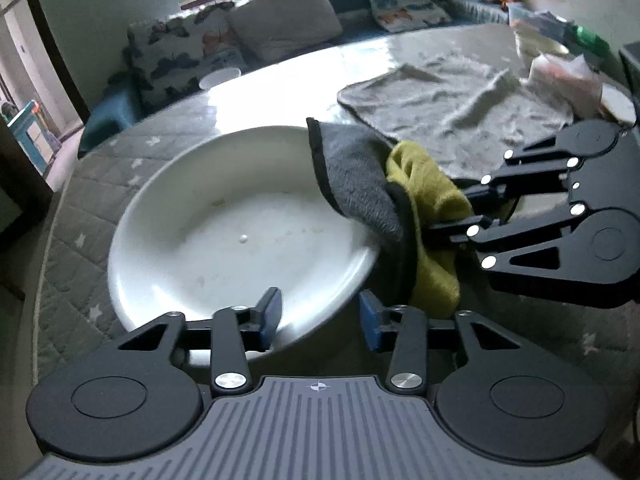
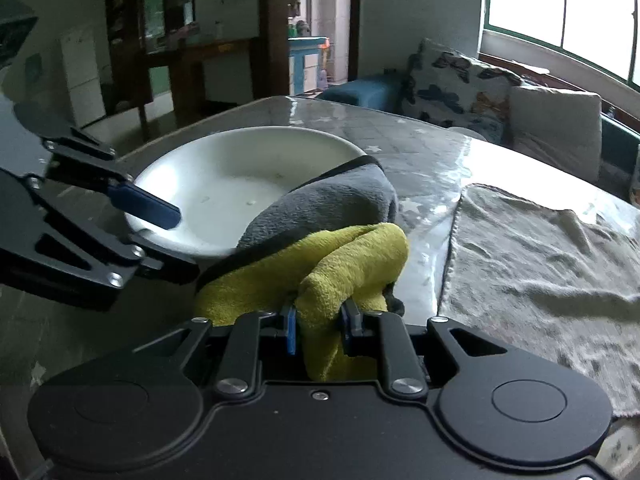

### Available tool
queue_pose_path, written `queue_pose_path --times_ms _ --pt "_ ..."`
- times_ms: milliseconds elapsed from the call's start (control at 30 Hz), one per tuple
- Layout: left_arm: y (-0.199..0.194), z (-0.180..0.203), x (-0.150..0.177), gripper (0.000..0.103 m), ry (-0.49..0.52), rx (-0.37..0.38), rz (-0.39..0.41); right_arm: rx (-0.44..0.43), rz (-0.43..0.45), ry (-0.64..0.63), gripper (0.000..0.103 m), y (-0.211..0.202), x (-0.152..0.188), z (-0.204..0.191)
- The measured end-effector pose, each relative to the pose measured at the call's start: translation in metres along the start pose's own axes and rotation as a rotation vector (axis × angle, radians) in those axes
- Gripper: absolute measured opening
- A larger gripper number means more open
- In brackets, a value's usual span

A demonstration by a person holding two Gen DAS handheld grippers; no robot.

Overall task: Clean bowl
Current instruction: 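Wipe the cloth inside the bowl with the right tool while the left tool holds the rim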

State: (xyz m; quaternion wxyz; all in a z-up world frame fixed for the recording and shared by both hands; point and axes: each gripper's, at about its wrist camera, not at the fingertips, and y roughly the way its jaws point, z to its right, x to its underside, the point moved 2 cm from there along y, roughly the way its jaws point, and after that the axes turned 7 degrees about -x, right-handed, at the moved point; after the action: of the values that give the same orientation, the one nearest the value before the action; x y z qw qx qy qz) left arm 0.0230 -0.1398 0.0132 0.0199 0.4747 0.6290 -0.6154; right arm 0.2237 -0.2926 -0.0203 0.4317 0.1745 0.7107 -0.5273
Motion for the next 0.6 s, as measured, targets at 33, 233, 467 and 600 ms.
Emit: queue_pose_path --times_ms 33,233,467,600 --pt "0.002 0.0 -0.001 0.034 0.006 0.006 0.0 -0.002 0.001 -0.004 0.022 0.001 -0.001 0.001" --pt "0.01 0.005 -0.002 0.029 0.066 0.031 0.009 -0.016 0.004 -0.029 0.022 0.008 -0.005 0.005" --pt "0.01 -0.003 0.001 0.027 0.091 0.092 0.013 -0.032 0.008 -0.057 0.022 0.016 -0.011 0.01" --pt "0.01 -0.004 0.0 0.026 0.103 0.102 0.013 -0.041 0.011 -0.074 0.022 0.021 -0.014 0.013"
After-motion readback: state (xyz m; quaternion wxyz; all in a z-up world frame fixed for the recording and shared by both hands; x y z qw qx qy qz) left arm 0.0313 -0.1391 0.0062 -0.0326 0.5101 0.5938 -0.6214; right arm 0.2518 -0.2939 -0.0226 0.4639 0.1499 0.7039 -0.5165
